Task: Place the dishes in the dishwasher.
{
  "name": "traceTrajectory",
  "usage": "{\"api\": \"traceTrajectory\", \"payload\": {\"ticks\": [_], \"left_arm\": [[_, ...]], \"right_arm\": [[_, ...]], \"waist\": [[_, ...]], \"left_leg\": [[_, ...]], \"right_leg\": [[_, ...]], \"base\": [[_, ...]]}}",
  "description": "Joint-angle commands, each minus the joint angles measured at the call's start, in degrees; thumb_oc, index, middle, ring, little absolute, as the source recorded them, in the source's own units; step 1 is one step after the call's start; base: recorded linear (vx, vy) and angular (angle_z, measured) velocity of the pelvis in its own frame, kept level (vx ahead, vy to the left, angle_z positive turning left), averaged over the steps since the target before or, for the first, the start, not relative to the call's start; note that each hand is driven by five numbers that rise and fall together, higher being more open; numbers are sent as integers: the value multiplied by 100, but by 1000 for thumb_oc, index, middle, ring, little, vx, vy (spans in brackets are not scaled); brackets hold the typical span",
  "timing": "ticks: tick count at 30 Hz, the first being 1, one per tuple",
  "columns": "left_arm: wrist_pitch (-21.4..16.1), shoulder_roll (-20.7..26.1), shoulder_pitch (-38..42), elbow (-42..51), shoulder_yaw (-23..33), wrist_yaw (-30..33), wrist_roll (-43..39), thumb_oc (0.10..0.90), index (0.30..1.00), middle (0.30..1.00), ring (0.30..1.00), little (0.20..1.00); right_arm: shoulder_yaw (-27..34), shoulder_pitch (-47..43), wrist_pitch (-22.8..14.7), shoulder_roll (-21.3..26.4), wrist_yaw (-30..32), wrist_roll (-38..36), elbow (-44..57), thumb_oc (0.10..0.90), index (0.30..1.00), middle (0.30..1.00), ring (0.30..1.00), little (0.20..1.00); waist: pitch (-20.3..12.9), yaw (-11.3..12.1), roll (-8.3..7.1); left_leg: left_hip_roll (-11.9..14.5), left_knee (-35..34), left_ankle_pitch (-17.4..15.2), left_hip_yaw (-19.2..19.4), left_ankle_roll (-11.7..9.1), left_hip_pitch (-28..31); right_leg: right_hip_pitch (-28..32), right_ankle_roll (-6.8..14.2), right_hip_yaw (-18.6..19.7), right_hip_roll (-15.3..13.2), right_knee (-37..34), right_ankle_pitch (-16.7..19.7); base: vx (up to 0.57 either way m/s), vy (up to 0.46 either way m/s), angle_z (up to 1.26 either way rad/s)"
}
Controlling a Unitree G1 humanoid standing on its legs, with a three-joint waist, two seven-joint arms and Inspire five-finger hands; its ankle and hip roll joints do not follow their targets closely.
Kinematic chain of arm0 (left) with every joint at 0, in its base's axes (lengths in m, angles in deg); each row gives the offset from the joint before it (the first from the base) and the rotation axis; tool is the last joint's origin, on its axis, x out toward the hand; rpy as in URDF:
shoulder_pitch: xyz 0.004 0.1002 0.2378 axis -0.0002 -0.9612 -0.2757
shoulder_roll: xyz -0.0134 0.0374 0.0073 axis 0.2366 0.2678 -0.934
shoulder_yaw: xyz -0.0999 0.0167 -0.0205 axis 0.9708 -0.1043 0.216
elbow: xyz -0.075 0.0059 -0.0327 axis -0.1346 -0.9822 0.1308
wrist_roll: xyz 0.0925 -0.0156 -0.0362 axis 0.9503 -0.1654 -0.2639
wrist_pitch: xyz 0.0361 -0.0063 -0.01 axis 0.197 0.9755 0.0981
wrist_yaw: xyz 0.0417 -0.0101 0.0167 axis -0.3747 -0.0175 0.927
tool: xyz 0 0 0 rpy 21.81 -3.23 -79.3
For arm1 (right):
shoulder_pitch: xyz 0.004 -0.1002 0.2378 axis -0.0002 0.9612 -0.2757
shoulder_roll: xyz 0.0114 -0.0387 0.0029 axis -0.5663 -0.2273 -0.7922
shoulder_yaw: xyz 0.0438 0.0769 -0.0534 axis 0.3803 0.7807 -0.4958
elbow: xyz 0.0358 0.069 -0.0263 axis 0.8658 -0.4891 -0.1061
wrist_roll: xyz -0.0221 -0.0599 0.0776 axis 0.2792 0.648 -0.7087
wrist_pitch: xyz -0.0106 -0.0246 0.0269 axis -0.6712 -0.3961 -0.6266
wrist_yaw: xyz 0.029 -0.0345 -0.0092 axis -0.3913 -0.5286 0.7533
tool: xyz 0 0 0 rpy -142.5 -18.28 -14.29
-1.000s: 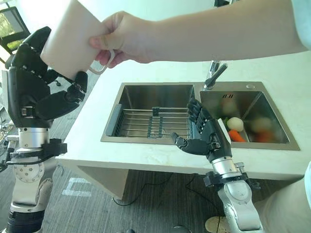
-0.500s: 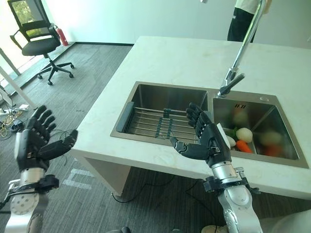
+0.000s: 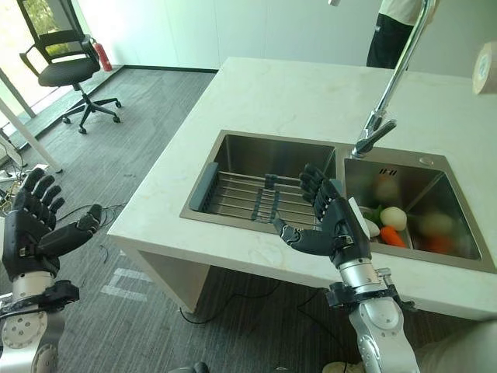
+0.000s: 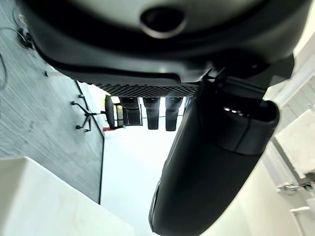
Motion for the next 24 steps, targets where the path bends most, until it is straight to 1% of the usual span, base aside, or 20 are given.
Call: {"api": "traceTrajectory", "payload": {"ticks": [1,5,11,17,21,24], "left_arm": [[-865,488,652,489,181,-176,81,800,900,900,900,900],[-947,535,737,450,114,-221,78,800,900,900,900,900],[-910,534,833,432,-19,-326,124,800,900,900,900,900],[-888,549,917,471,-125,-495,143,800,900,900,900,900],[-753,576,1001,544,-226,-707,218,800,900,900,900,900],[-500,684,1045,522,-331,-1032,341,800,900,900,900,900]], "right_arm": [[451,-413,-706,78,70,-67,717,800,900,900,900,900],[470,-453,-696,97,79,-94,684,800,900,900,900,900],[469,-438,-699,85,170,-83,665,800,900,900,900,900],[438,-492,-649,55,256,-32,671,800,900,900,900,900],[410,-504,-608,21,254,27,694,800,900,900,900,900],[413,-504,-608,49,262,-6,699,800,900,900,900,900]], "waist": [[-156,-64,-88],[-171,-144,-87],[-194,-257,-90],[-201,-300,-82],[-213,-344,-72],[-220,-382,-67]], "left_leg": [[180,351,-770,42,14,137],[199,351,-793,100,22,176],[240,351,-821,218,38,243],[253,351,-839,261,45,268],[260,351,-844,290,50,283],[268,351,-848,323,50,294]], "right_leg": [[336,375,223,-115,-248,-283],[305,372,320,-84,-248,-275],[280,369,455,-45,-248,-261],[260,368,504,-32,-248,-254],[244,367,557,-15,-248,-243],[229,379,585,-8,-248,-227]], "base": [[3,-10,-11],[6,-10,-10],[21,-16,-13],[1,-1,-1],[4,3,-5],[3,-1,-10]]}}
